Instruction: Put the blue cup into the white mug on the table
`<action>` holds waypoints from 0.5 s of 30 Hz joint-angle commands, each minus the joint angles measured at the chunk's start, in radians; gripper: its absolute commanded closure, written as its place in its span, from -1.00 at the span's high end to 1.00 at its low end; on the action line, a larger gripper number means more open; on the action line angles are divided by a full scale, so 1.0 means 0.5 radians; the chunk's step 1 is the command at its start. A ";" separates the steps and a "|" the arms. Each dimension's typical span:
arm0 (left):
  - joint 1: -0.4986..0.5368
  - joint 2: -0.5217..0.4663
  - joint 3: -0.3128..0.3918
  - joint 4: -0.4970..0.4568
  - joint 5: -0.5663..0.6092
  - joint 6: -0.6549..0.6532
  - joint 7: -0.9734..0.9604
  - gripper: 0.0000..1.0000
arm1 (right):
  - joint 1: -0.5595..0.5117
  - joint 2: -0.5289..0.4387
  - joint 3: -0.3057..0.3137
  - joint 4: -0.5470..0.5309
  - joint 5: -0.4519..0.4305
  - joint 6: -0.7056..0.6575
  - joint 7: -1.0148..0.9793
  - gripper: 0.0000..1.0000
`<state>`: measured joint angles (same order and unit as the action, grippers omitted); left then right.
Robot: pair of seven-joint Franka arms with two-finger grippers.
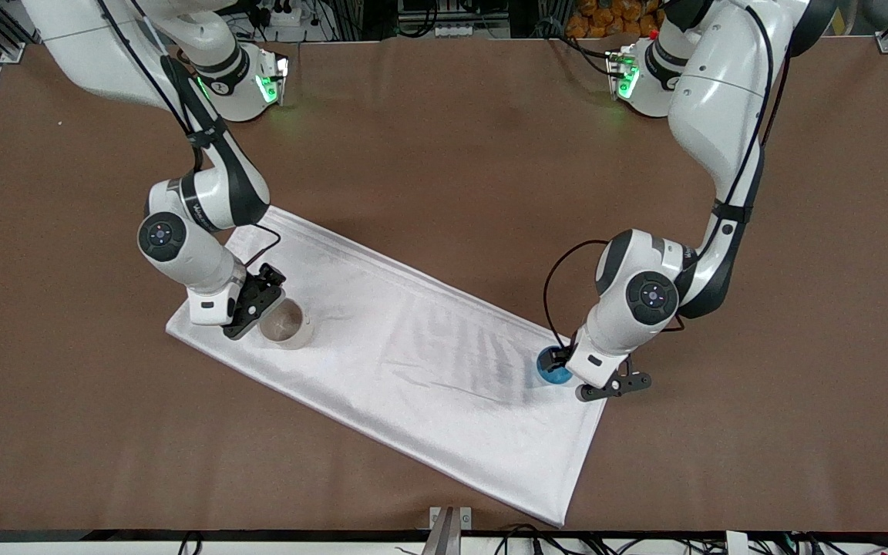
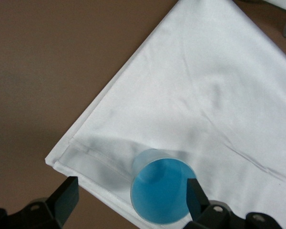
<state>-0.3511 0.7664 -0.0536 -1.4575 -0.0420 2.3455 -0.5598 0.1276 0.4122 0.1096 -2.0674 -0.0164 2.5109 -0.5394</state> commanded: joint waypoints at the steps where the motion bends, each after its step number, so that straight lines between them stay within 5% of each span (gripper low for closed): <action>1: -0.016 0.035 0.009 0.037 0.047 0.009 -0.074 0.16 | 0.002 0.075 0.008 0.079 -0.016 0.013 0.045 1.00; 3: -0.016 0.035 0.009 0.037 0.047 0.009 -0.174 -0.54 | 0.002 0.081 0.008 0.088 -0.016 0.013 0.045 1.00; 5: -0.022 0.044 0.009 0.037 0.056 0.009 -0.297 -1.00 | 0.005 0.096 0.008 0.107 -0.016 0.013 0.045 1.00; 15: -0.031 0.041 0.009 0.037 0.066 0.009 -0.356 -1.00 | 0.005 0.170 0.008 0.143 -0.019 0.068 0.051 0.92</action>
<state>-0.3641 0.7792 -0.0537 -1.4573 -0.0401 2.3457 -0.7031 0.1291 0.4620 0.1097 -2.0219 -0.0164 2.5228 -0.5377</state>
